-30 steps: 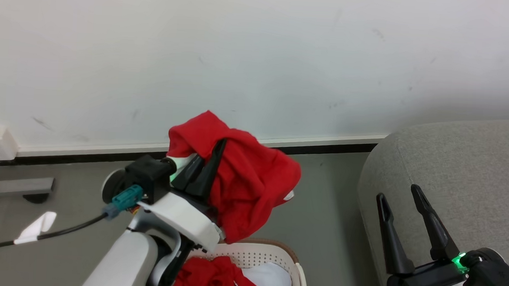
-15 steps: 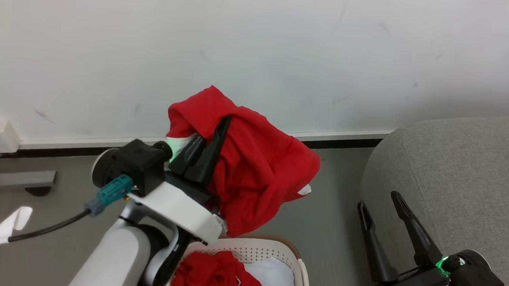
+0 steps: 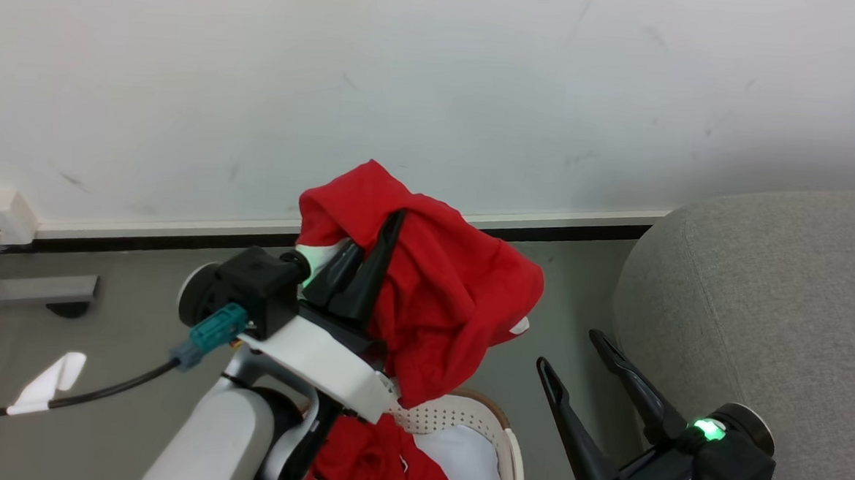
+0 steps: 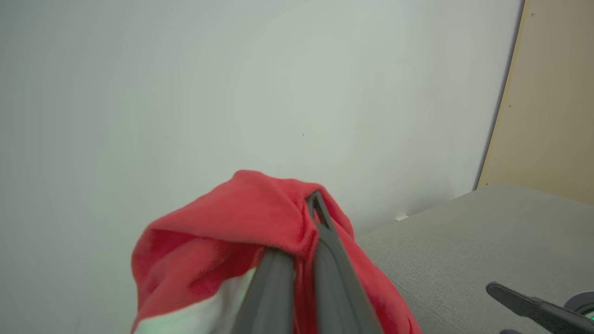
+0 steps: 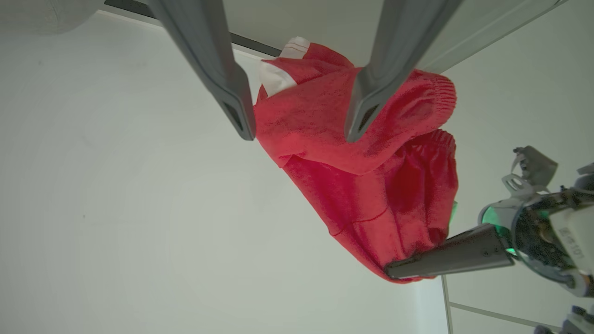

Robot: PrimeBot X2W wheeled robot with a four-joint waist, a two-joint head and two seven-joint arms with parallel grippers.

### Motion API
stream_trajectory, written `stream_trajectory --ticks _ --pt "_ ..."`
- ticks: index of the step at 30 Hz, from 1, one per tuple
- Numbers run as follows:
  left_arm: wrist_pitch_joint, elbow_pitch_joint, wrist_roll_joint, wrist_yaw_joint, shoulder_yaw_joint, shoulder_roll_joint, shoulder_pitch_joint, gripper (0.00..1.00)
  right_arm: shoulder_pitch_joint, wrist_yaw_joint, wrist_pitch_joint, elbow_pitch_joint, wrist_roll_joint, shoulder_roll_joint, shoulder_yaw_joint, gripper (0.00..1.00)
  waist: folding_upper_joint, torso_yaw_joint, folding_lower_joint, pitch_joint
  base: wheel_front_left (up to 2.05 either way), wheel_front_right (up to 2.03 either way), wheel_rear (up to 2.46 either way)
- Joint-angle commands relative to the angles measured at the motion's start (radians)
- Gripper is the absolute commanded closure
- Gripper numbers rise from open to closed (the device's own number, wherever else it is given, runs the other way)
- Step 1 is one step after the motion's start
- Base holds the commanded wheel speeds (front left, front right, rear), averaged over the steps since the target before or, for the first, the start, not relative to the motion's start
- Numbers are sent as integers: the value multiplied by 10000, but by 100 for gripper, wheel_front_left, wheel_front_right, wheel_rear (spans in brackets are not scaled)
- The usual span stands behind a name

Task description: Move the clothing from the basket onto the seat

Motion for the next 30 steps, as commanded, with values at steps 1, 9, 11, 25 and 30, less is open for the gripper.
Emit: stream_trajectory --ticks 1,9,11,25,30 --pt "-72 46 -94 -35 -58 -27 38 100 -217 -21 8 111 -26 -132 154 0 0 53 0 12 0 0 0" --pt "-127 349 -94 -245 -634 -296 81 100 -999 -21 28 885 67 -441 1046 0 0 439 0 -52 0 0 0" --pt "-118 395 -112 -316 -797 -384 82 100 -1191 -21 56 1153 163 -449 1224 0 0 572 0 -85 0 0 0" --pt "24 634 -303 -684 -2146 -921 250 100 -2053 -21 16 2794 534 -474 2331 0 0 1585 0 -488 0 0 0" --pt "90 594 -309 -730 -2361 -946 300 100 -2106 -21 10 3201 662 -356 2382 0 0 1801 0 -564 0 0 0"
